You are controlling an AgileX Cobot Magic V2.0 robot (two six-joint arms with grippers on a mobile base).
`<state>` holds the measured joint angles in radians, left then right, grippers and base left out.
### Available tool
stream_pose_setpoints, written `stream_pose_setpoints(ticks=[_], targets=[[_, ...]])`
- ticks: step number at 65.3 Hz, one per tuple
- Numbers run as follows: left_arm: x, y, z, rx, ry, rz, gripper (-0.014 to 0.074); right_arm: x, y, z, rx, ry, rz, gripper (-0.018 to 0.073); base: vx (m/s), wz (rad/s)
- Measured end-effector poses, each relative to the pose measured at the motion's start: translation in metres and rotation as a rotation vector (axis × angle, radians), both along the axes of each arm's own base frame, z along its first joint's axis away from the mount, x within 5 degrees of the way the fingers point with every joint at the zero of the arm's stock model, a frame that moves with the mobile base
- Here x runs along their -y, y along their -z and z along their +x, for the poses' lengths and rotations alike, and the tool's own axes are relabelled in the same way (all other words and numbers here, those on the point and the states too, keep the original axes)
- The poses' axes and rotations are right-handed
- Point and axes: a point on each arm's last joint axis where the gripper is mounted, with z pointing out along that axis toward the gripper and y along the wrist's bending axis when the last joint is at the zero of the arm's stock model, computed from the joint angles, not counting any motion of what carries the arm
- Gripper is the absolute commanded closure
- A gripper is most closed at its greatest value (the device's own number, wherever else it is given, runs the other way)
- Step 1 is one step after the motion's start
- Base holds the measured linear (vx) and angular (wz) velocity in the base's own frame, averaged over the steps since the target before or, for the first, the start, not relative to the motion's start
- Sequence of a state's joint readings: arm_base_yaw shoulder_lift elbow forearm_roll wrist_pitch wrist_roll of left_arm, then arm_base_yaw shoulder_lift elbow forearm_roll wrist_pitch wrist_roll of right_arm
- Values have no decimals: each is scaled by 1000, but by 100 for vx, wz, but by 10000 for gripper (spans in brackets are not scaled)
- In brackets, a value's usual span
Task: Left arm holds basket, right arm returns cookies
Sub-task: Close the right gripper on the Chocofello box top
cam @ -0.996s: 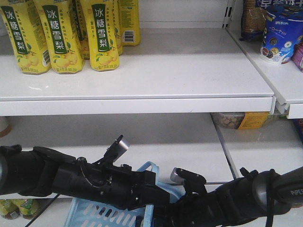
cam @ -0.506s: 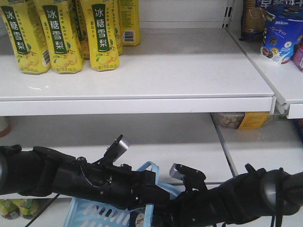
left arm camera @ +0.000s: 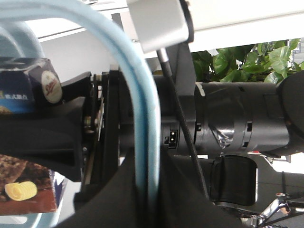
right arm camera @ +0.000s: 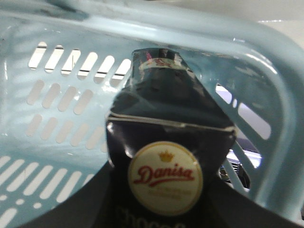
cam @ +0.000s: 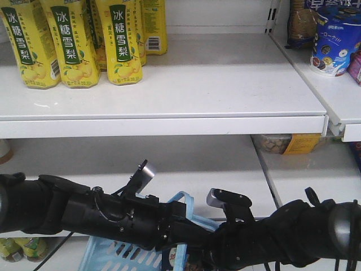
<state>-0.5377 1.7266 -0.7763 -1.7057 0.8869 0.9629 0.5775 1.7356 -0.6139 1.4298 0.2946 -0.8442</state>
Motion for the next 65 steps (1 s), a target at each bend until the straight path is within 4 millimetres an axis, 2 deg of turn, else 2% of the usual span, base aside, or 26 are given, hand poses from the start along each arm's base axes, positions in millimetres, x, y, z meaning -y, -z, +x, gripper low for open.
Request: stream_pose_setpoints(ticks=[12,24,38,52,65], targets=[[0,1,0,11,-3,21,603,15,9,-17,-30,33,-52,330,0,0],[0,4,0,14,10,36,603,29,7,-30,-14,71,-82,330,0,0],[0,4,0,14,10,36,603,39,-9,-45,48,64,-61,330,0,0],[0,4,0,12,6,33,603,55,-26,-67,121,74,-14,328,0,0],[0,4,0,12,2,33,603,66,-54,-81,260,99,75,325,0,0]])
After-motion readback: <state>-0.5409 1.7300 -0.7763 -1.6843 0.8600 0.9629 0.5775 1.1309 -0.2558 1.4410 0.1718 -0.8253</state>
